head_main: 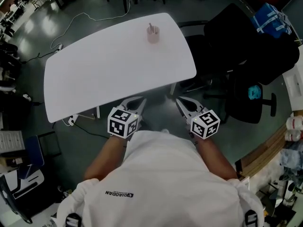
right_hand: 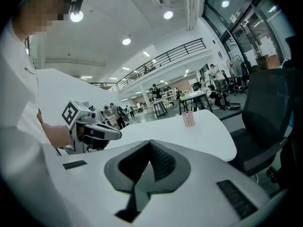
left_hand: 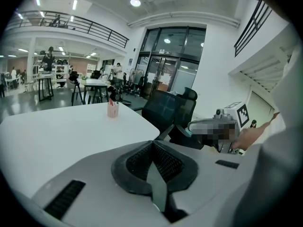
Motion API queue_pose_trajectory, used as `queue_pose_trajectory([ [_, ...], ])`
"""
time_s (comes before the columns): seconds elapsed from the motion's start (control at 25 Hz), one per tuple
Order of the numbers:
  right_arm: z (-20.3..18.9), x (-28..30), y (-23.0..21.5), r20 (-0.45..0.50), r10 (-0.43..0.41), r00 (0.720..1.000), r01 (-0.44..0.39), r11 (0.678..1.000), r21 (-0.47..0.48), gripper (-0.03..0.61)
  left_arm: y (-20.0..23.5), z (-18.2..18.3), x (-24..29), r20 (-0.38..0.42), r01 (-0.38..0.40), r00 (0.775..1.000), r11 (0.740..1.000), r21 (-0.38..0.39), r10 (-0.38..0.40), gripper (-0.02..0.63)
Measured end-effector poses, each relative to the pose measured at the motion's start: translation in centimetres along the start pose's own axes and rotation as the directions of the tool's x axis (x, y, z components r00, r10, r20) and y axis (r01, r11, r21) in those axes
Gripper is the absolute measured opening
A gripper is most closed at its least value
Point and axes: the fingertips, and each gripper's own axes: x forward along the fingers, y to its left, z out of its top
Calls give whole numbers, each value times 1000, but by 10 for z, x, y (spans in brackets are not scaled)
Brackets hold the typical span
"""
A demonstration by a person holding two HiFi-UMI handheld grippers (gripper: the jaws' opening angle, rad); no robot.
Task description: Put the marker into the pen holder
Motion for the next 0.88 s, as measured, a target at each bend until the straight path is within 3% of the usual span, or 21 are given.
queue_pose_trajectory([
  [0.88,-2,-6,-3,3,-1,1000,1,1000,-3,18,-5,12,-3,25,-23,999,1000,14,22,26],
])
